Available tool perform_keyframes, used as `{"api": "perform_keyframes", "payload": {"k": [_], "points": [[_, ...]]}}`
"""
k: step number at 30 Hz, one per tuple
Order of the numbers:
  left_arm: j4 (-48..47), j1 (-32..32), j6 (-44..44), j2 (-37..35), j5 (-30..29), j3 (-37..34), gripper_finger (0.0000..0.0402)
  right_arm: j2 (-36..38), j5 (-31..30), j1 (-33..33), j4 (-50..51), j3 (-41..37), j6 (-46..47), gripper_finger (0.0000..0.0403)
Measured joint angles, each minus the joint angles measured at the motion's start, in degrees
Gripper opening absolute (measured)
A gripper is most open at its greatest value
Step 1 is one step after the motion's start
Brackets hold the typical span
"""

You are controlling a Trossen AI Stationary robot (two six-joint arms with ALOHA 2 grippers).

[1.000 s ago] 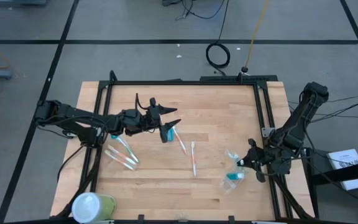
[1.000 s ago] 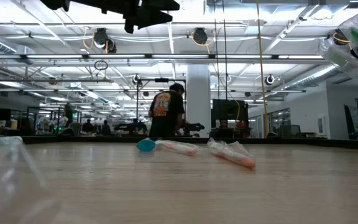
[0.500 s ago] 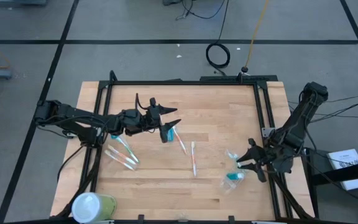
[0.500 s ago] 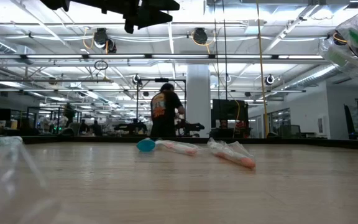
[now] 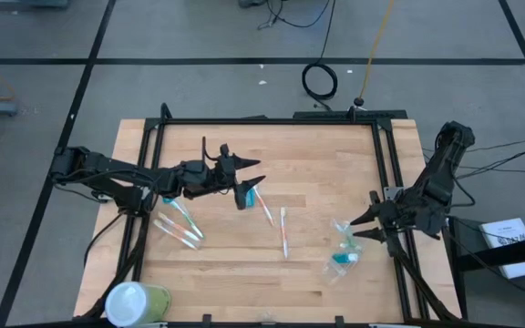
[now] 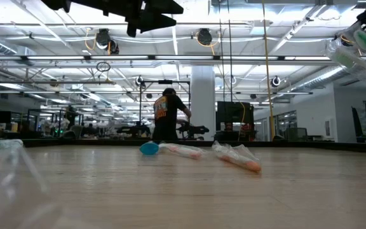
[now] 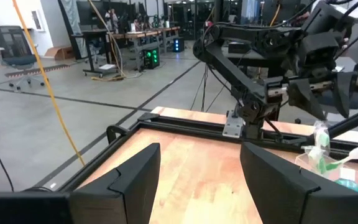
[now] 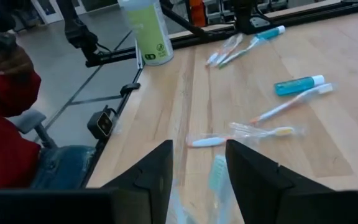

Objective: Pick & Place toothbrushing station
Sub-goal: Adjust the toothbrushes and the mouthwash on the table

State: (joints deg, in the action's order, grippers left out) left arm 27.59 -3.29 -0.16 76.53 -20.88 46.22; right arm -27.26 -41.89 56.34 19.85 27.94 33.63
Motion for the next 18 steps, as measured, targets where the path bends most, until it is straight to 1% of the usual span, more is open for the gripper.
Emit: {"api": "perform_keyframes", "payload": {"k": [4,7,12,15,16,18], "points": [[-0.5,0.0,0.2,0.0,0.0,0.0,0.0230,0.2,0.0,0.0,-0.4,0.0,-3.7,0.0134],[-0.5,0.0,-0.1,0.0,0.0,0.0,0.0230,0.3,0.0,0.0,-3.8,0.0,-9.2,0.0133],[-1.3,-0.2,0.2,0.0,0.6,0.0,0.0230,0.3,-0.1,0.0,-15.4,0.0,-25.5,0.0132],[-5.3,-1.2,1.0,-1.5,0.8,0.0,0.0230,0.3,-0.1,0.0,-24.1,0.0,-36.3,0.0132],[-6.8,-1.7,0.9,-2.3,0.0,0.0,0.0230,0.3,-0.2,0.0,-27.2,0.0,-40.0,0.0132],[-12.9,-3.1,-1.6,-4.7,-3.9,0.1,0.0230,0.3,-0.6,0.0,-32.3,0.0,-46.3,0.0132]]}}
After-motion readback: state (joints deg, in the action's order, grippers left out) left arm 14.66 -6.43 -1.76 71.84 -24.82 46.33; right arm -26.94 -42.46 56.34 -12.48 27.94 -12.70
